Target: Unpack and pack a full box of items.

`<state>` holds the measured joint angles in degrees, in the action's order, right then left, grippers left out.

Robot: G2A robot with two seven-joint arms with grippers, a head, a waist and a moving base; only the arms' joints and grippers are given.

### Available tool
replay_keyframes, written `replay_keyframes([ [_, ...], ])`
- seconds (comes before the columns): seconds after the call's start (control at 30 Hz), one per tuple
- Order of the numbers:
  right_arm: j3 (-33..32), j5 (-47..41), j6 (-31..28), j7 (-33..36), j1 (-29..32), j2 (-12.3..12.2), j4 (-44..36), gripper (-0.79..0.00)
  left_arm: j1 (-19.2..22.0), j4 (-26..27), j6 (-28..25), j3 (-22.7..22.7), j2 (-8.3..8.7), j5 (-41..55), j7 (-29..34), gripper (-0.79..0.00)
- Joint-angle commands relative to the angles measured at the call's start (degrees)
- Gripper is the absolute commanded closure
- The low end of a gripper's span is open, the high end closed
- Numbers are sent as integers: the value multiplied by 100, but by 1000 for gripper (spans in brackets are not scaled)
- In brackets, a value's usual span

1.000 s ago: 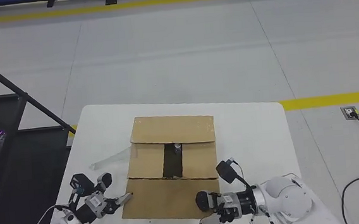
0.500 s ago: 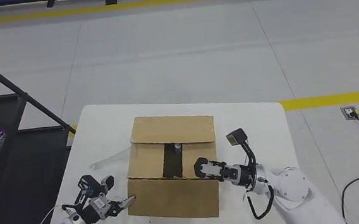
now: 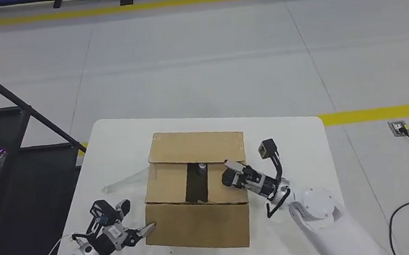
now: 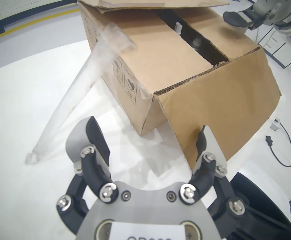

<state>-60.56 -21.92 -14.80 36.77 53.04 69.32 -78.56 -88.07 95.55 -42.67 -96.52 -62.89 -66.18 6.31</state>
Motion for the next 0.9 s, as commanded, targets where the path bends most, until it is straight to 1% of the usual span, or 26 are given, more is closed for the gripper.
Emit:
replay_keyframes([
  [0.0,55,158,-65,-288,-115,39,109,-785,-21,-17,39,6,4,-9,-32,-785],
  [0.17,127,266,-527,-917,-338,148,191,-785,-55,-41,106,31,15,-46,-88,-785],
  [0.27,191,603,-588,-1342,-519,207,222,-785,-70,-39,141,41,22,-57,-114,-785],
  [0.37,290,948,-492,-1751,-788,281,345,-785,-85,-35,183,46,28,-52,-136,-785],
  [0.47,457,1420,-233,-2240,-1146,379,649,-785,-108,-28,217,52,34,-38,-157,-785],
  [0.73,1040,2137,107,-3242,-2087,748,1797,-785,-184,-32,334,59,46,1,-232,-785],
  [0.87,1300,2289,280,-3495,-2463,951,2415,-785,-212,-54,378,58,52,24,-271,-785],
])
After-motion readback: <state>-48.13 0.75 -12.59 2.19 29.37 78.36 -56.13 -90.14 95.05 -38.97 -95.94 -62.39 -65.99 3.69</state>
